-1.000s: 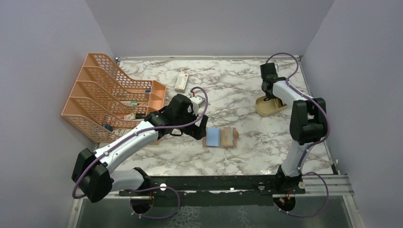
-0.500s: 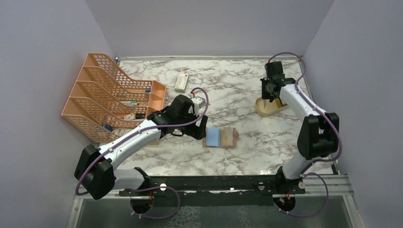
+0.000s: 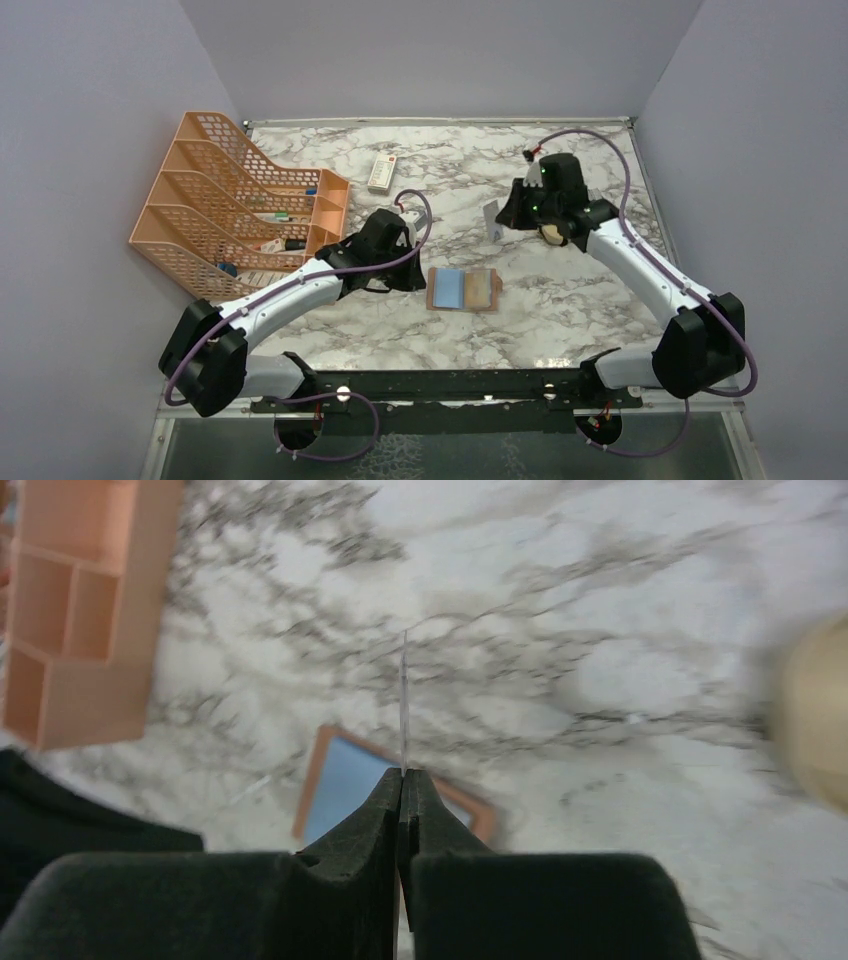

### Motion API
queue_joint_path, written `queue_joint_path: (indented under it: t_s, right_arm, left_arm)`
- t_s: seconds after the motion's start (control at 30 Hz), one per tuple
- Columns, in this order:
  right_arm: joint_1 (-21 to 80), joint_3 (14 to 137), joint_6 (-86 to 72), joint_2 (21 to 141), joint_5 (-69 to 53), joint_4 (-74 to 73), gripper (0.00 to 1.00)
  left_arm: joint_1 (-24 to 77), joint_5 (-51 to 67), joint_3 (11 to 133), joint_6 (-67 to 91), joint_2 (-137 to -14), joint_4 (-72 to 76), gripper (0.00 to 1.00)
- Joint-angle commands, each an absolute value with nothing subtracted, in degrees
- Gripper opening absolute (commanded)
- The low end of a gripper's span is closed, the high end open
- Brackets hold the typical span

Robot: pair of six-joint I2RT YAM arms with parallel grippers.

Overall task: Put the credit cards into the card holder
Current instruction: Insert the credit card into the card holder.

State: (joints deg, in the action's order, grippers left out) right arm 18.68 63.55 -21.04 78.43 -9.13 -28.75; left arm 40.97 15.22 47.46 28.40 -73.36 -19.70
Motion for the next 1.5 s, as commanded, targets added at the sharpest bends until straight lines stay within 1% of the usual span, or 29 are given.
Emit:
queue_joint_path:
  t_s: [0.0, 0.13, 0.27, 0.37, 0.63, 0.8, 1.0, 1.17, 1.3, 1.47]
  right_arm:
    - [23.37, 57.12, -28.88, 75.05, -20.11, -18.83, 0.01]
    - [24.87, 53.99, -30.94, 74.39, -23.35, -17.08, 0.01]
    - [25.99, 48.45, -33.83, 73.75, -29.31, -11.93, 0.01]
    - [27.33, 46.09, -36.0, 74.09, -28.12, -11.72, 0.01]
    - [28.21, 39.45, -40.03, 74.94, -30.86, -5.36, 0.01]
    - [28.17, 38.12, -40.38, 75.62, -28.76, -5.91, 0.01]
    - [28.13, 37.56, -38.11, 77.39, -23.02, -7.53, 0.01]
    - [28.12, 36.36, -37.71, 79.6, -23.1, -6.0, 0.01]
    - [27.9, 36.1, -37.19, 79.4, -21.01, -6.51, 0.01]
    - [26.2, 35.92, -35.33, 80.9, -23.08, -6.88, 0.01]
  left_arm:
    - [40.78, 14.56, 44.84, 32.87, -73.54, -14.57, 0.0]
    - [40.74, 12.75, 43.3, 34.04, -74.83, -12.53, 0.0]
    - [40.79, 10.7, 42.01, 35.14, -76.96, -10.36, 0.0]
    - [40.78, 11.33, 41.38, 36.66, -78.36, -8.26, 0.0]
    - [40.78, 12.49, 39.37, 37.87, -79.16, -4.49, 0.0]
    - [40.78, 14.29, 37.0, 39.43, -79.17, 0.07, 0.0]
    - [40.74, 15.78, 37.54, 39.59, -80.61, 1.95, 0.0]
    - [40.78, 15.65, 37.56, 39.29, -80.89, 4.19, 0.0]
    - [40.78, 16.04, 39.51, 37.99, -84.37, 3.1, 0.0]
    - [40.73, 16.24, 39.56, 38.36, -88.08, 3.45, 0.0]
